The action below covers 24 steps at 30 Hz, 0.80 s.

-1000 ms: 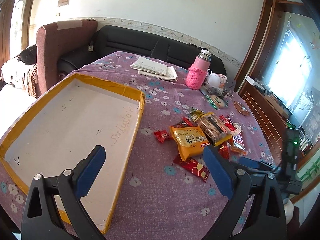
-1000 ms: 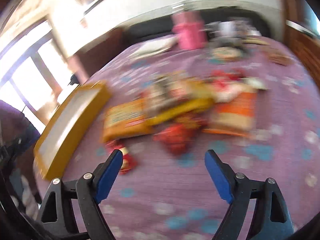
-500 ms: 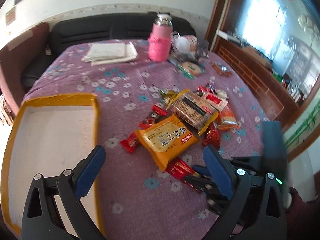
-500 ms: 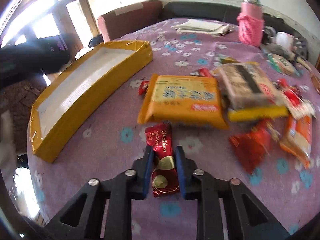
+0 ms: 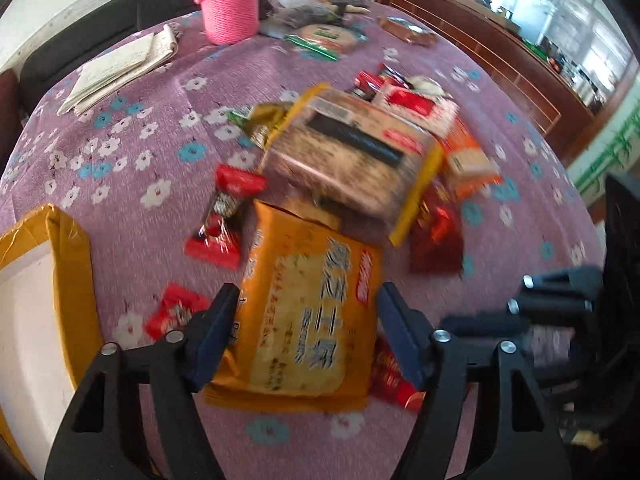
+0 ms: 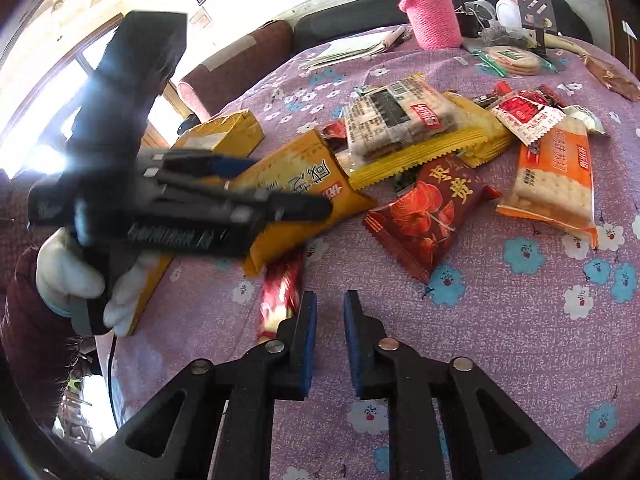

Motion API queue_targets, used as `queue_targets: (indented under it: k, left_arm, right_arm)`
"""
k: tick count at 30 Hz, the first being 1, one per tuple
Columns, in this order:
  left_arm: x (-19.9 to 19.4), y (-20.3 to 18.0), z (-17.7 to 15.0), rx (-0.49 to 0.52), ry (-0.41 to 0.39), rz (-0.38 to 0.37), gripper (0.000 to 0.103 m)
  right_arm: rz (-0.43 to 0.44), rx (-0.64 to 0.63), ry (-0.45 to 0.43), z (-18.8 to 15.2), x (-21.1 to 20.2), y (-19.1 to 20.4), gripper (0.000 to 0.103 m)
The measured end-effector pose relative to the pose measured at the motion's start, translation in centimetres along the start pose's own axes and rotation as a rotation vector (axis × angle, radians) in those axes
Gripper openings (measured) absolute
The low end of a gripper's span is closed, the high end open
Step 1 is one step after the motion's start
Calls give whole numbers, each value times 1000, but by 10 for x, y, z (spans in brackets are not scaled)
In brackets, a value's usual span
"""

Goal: Organize snacks
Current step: 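Grasp the yellow biscuit pack with left tool while right tool grasps red chocolate bar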

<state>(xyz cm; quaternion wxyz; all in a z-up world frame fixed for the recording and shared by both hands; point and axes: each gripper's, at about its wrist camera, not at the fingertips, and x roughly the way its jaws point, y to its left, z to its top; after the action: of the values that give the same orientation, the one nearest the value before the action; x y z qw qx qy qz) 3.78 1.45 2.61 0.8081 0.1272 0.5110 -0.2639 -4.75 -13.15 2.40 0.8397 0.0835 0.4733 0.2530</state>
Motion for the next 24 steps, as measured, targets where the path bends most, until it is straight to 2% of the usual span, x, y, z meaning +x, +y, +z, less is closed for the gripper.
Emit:
queue_targets:
  k: [6, 9, 10, 12, 15, 18, 22, 24]
  left_arm:
    - [-2, -15, -6, 27, -27, 54, 72]
    - [14, -30, -2, 83, -14, 140, 74]
    - [13, -30, -3, 75, -27, 154, 73]
    - [9, -24, -6, 29, -30, 140, 73]
    - [1, -14, -13, -42, -58, 115, 71]
    - [-16, 1, -22, -139, -111, 79, 71]
    - [-58, 13, -42, -250, -205, 65, 72]
    - [-80, 19, -53, -290, -249, 63, 72]
  right_arm:
    - [29, 29, 3, 5, 3, -7, 22]
    - [28, 23, -1, 3, 1, -5, 29]
    - [15, 21, 2, 4, 2, -6, 26]
    - [11, 21, -2, 4, 2, -6, 25]
    - [42, 34, -6, 5, 2, -7, 35]
    - [33, 13, -12, 6, 3, -4, 45]
    - [-3, -23, -7, 8, 5, 8, 48]
    - [-52, -66, 0, 7, 8, 22, 48]
